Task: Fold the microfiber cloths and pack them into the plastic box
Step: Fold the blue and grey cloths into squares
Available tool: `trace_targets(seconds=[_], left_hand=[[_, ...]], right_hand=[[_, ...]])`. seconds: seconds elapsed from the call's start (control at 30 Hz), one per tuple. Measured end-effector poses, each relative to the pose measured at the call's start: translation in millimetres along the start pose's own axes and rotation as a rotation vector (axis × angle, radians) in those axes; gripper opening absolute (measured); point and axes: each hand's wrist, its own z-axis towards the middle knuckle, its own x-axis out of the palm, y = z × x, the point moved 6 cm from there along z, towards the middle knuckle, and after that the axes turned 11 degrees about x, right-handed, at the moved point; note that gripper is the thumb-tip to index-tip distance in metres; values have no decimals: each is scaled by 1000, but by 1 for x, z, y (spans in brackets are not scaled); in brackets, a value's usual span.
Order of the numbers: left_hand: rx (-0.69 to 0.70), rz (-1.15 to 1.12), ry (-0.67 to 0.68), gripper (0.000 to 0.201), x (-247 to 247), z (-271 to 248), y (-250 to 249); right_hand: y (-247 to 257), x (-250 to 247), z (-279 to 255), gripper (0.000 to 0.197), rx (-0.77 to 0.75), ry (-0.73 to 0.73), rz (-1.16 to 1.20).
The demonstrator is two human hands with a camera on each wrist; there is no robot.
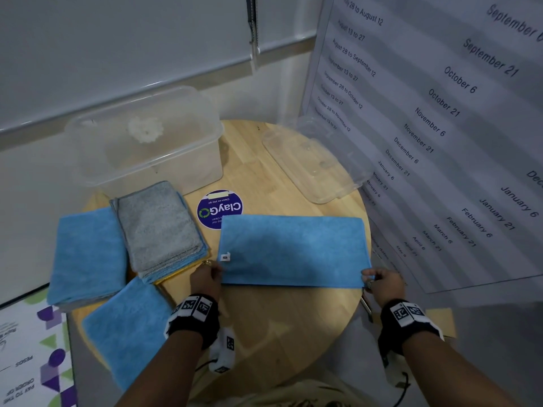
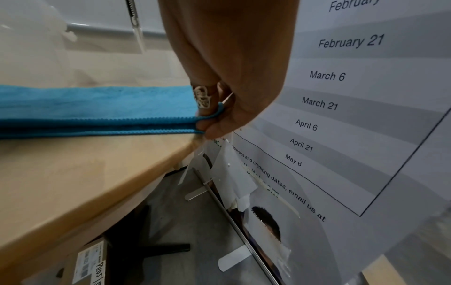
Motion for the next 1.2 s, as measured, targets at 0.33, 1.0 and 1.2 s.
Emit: trace_targets(seconds=[0.33, 1.0, 1.2], left_hand=[[-164, 19, 6, 20, -2, -4, 10], [-204, 188, 327, 32, 11, 2, 8], [-219, 159, 380, 27, 9, 2, 10]], right_hand=[[12, -2, -18, 10, -36, -67, -170], [160, 264, -82, 75, -538, 372, -1095], [177, 287, -52, 118, -408, 425, -1239]])
